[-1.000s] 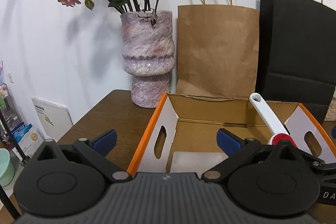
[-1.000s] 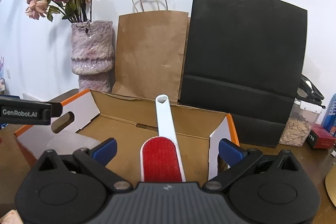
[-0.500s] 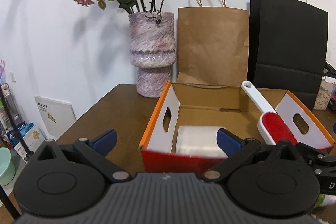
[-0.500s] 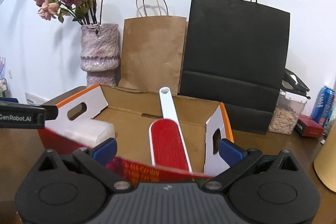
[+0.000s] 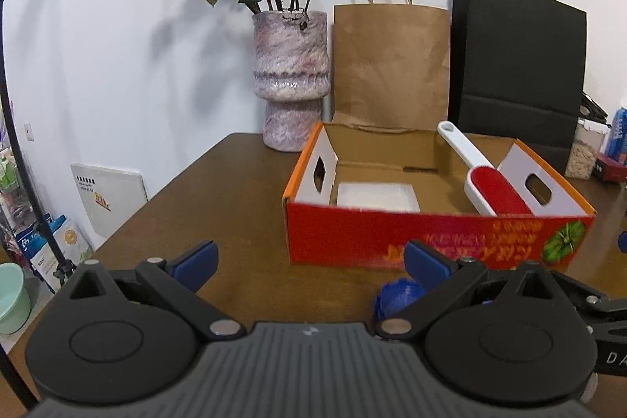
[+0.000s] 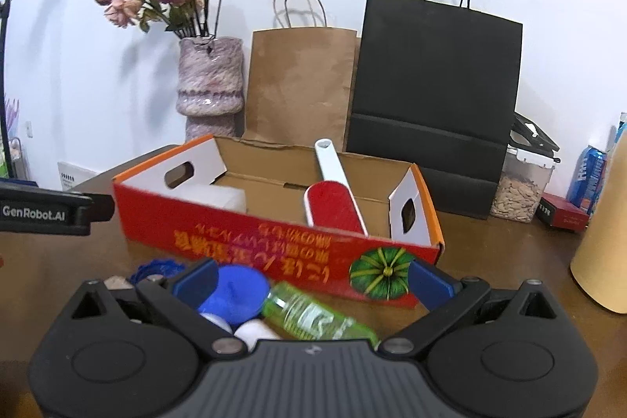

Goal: Organize rigid objects
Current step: 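Move both tools back toward the remaining items on the table, then grasp the white tape roll with the right tool while the left tool grasps the cream plug adapter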

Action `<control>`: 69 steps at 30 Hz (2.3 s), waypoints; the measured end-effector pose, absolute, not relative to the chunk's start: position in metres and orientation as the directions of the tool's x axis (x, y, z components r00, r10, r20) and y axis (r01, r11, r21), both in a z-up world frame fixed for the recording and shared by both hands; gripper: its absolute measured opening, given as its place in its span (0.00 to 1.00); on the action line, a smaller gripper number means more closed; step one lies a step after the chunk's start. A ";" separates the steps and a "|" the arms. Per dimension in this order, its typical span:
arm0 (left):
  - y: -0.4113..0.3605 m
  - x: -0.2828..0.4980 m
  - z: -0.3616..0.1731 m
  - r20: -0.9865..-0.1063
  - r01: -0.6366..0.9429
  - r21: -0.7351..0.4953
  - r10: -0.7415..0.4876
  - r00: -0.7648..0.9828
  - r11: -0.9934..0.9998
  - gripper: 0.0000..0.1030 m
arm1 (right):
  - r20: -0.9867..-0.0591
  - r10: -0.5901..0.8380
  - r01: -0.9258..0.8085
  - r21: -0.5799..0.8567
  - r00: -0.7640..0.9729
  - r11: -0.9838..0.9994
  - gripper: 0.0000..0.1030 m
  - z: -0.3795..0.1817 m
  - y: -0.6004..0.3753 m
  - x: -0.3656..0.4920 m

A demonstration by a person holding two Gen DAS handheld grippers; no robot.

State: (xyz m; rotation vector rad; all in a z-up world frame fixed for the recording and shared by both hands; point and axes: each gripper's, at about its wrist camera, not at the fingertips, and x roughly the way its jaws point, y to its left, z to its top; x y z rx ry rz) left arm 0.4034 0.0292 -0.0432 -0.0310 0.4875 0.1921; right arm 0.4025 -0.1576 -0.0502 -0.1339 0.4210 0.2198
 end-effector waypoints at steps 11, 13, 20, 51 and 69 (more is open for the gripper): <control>0.035 0.366 -0.057 -0.499 -0.178 -0.001 0.154 0.853 0.984 1.00 | -0.435 0.161 -0.217 -0.083 0.886 0.973 1.00 -0.056 -0.165 0.358; 0.035 0.361 -0.058 -0.499 -0.181 0.000 0.157 0.852 0.983 1.00 | -0.443 0.157 -0.212 -0.077 0.883 0.974 1.00 -0.059 -0.167 0.351; 0.036 0.348 -0.063 -0.506 -0.172 -0.010 0.143 0.850 0.985 1.00 | -0.491 0.130 -0.192 -0.078 0.861 0.978 1.00 -0.071 -0.171 0.338; 0.024 0.362 -0.082 -0.558 -0.104 0.005 0.090 0.825 0.995 1.00 | -0.480 0.228 -0.264 -0.009 0.847 0.964 0.41 -0.074 -0.172 0.343; 0.010 0.402 -0.095 -0.617 -0.003 -0.044 -0.025 0.786 0.999 0.45 | -0.438 0.232 -0.261 -0.005 0.869 0.965 0.41 -0.078 -0.176 0.360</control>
